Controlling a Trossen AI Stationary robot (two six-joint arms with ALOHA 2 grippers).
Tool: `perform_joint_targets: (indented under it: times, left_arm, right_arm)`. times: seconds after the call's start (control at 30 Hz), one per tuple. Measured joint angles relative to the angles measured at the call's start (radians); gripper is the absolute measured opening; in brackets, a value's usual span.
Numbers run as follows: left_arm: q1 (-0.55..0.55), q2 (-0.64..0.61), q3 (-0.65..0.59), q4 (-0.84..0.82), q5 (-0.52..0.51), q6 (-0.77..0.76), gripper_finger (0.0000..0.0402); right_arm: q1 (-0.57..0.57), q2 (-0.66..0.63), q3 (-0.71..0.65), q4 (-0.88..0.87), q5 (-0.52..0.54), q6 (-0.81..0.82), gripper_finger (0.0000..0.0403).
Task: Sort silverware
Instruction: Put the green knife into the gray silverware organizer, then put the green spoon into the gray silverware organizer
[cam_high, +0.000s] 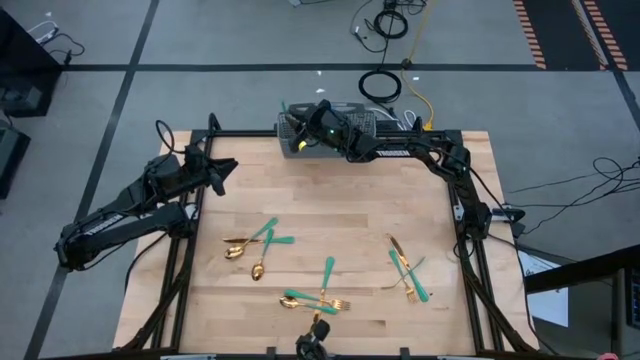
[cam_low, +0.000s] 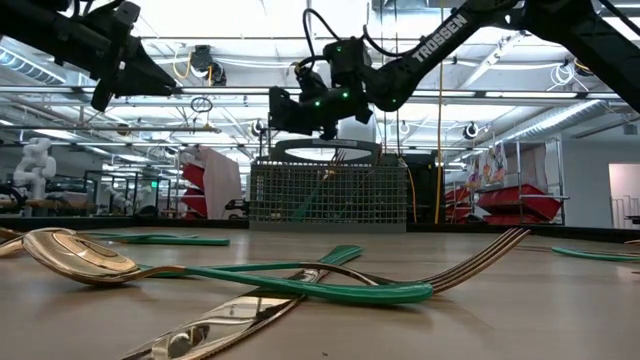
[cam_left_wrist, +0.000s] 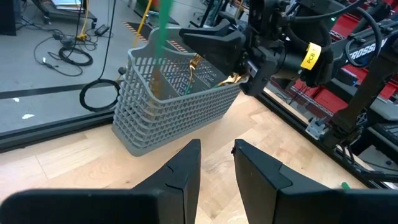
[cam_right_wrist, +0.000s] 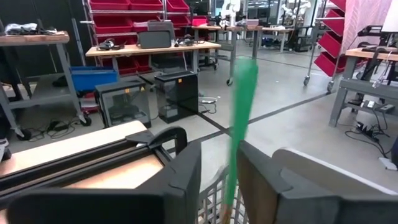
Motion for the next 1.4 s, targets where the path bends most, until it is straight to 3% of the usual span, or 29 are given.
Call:
perform_joint_targets:
  times: [0.2,0.33,0.43,0.6,0.77,0.97,1.1,1.4]
  left_arm:
    - [0.000,0.000,0.000,0.000,0.000,0.000,0.0102]
    - [0.000,0.000,0.000,0.000,0.006,0.000,0.0102]
    - [0.000,0.000,0.000,-0.007,0.057,-0.001,0.0102]
    - [0.000,0.000,0.000,-0.095,0.165,-0.026,0.0102]
    - [0.000,0.007,0.000,-0.215,0.249,-0.082,0.0102]
    - [-0.042,0.071,0.000,-0.344,0.331,-0.134,0.0102]
    - [-0.105,0.155,0.000,-0.349,0.328,-0.157,0.0102]
    - [-0.351,0.436,0.000,-0.313,0.209,-0.362,0.0102]
  right_arm:
    - [0.010,-0.033,0.000,0.029,-0.034,-0.001,0.0113]
    - [0.049,-0.130,0.001,-0.005,-0.169,-0.044,0.0113]
    - [0.095,-0.205,0.002,-0.196,-0.304,-0.108,0.0114]
    - [0.181,-0.256,0.002,-0.563,-0.441,-0.205,0.0114]
    - [0.246,-0.240,0.001,-0.745,-0.439,-0.257,0.0114]
    - [0.243,-0.253,0.000,-0.857,-0.434,-0.188,0.0114]
    - [0.234,-0.284,0.000,-0.925,-0.431,-0.163,0.0114]
    - [0.228,-0.371,0.000,-1.081,-0.355,-0.196,0.0114]
